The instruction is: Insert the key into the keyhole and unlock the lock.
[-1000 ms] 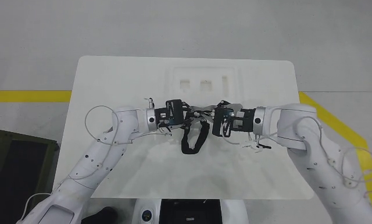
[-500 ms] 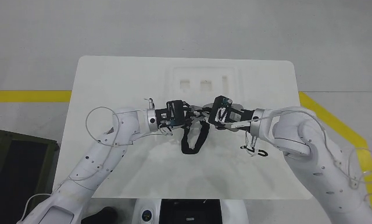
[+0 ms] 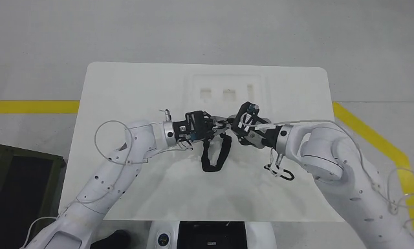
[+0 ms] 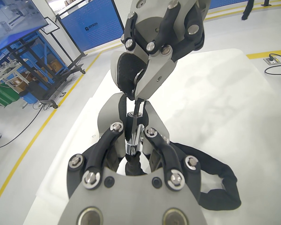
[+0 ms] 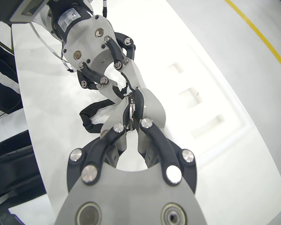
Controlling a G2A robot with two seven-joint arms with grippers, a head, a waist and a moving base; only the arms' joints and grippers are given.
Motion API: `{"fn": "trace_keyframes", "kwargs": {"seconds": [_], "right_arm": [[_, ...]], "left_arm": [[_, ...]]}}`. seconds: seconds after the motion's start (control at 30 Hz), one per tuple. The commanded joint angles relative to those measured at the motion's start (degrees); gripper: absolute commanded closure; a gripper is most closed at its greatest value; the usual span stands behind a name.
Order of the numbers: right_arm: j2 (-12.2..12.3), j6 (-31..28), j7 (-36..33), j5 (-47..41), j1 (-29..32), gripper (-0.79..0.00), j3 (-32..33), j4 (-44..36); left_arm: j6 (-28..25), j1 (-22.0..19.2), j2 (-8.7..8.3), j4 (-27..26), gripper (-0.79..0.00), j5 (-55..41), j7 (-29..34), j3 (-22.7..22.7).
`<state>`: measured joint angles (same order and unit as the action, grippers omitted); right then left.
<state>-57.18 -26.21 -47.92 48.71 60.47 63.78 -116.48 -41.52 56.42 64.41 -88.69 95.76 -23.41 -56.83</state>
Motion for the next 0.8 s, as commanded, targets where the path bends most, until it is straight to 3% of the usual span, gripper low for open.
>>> {"fn": "trace_keyframes", "kwargs": {"seconds": [0.0,0.1,0.13,0.17,0.2,0.23,0.27,0.77], "right_arm": [[-0.1,1.2,0.0,-0.1,0.1,0.0,0.0,-0.2],[-0.1,2.2,0.1,0.0,0.1,0.0,0.0,-0.2],[-0.1,2.3,0.3,0.0,0.0,-0.062,0.0,-0.3],[-0.2,2.4,0.5,0.1,0.0,-0.268,0.0,-0.3],[-0.2,2.3,0.6,0.2,0.0,-0.382,0.0,-0.3],[-0.2,2.1,0.8,0.2,0.0,-0.631,0.0,-0.3],[-0.2,1.7,0.9,0.2,0.0,-0.785,0.0,-0.3],[0.4,-2.0,4.2,3.0,0.9,-0.773,3.2,-0.8]], "left_arm": [[0.1,0.1,-0.04,-0.2,0.0,0.3,0.0,0.0],[0.2,0.2,-0.1,-0.3,0.0,0.6,-0.1,-0.1],[0.3,0.3,-0.11,-0.3,0.0,0.6,-0.1,-0.1],[0.4,0.3,-0.11,-0.4,0.0,0.6,-0.2,-0.1],[0.4,0.4,-0.11,-0.3,0.0,0.5,-0.2,-0.2],[0.4,0.4,-0.11,-0.3,0.0,0.3,-0.2,-0.2],[0.3,0.4,-0.11,-0.3,0.0,0.2,-0.2,-0.2],[0.5,0.1,0.14,1.2,0.0,-4.3,0.5,-0.9]]}}
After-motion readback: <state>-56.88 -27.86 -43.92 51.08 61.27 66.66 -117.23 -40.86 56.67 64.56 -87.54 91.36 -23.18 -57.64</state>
